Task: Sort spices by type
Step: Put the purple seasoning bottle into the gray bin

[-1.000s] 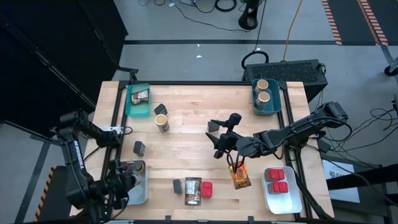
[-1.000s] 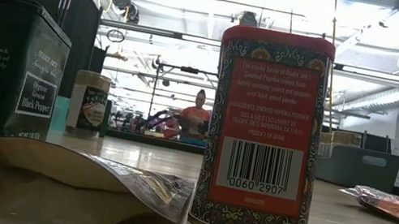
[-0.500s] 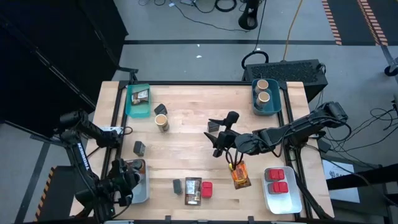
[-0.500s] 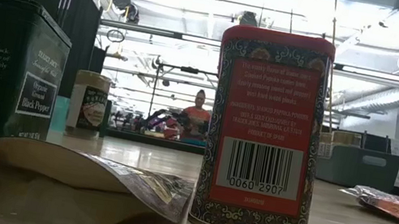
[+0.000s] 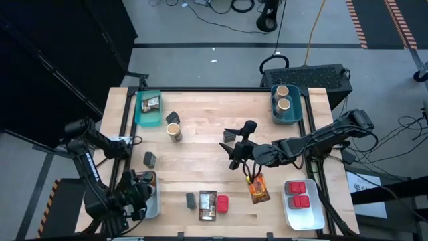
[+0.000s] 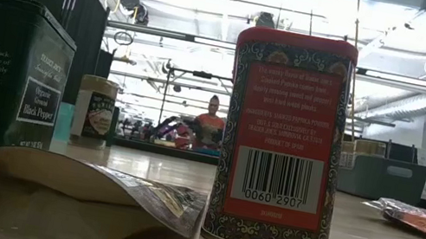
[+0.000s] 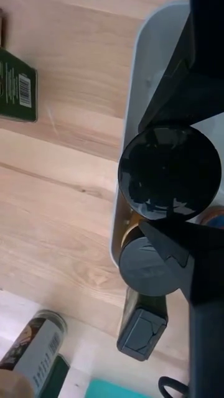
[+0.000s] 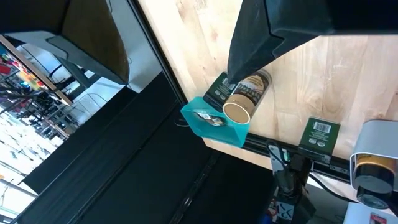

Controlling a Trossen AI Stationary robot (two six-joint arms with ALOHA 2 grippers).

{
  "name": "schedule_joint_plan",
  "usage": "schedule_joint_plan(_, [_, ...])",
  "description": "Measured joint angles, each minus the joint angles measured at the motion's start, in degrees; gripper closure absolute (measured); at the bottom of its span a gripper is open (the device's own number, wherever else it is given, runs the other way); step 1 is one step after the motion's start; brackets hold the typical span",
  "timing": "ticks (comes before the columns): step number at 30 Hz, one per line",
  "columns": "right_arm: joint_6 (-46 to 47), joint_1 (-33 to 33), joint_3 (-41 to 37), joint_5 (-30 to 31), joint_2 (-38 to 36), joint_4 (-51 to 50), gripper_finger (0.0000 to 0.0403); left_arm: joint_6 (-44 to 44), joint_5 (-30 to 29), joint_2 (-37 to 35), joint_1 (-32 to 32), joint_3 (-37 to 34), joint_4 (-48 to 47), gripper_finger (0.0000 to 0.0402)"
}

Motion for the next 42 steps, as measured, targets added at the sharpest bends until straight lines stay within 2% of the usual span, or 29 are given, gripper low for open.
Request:
schedule_joint_plan(11, [0.0,0.0,0.0,0.0,0.0,-0.1,0.0147,-0.3,0.0,0.0,0.8,-2.0,1.7,0.0177])
schedule_joint_plan(16, [0.0,0.0,0.0,0.0,0.0,-0.1,0.0147,-4.8,0.1,0.0,1.5,-2.0,0.7,0.0176])
schedule_joint_plan(22, [-0.1,0.0,0.0,0.0,0.0,-0.1,0.0147,-6.0,0.3,0.0,1.5,-2.0,0.0,0.0176])
schedule_joint_plan(42, [-0.2,0.0,0.0,0.0,0.0,-0.1,0.0147,-4.9,1.8,0.0,1.5,-2.0,0.2,0.0175])
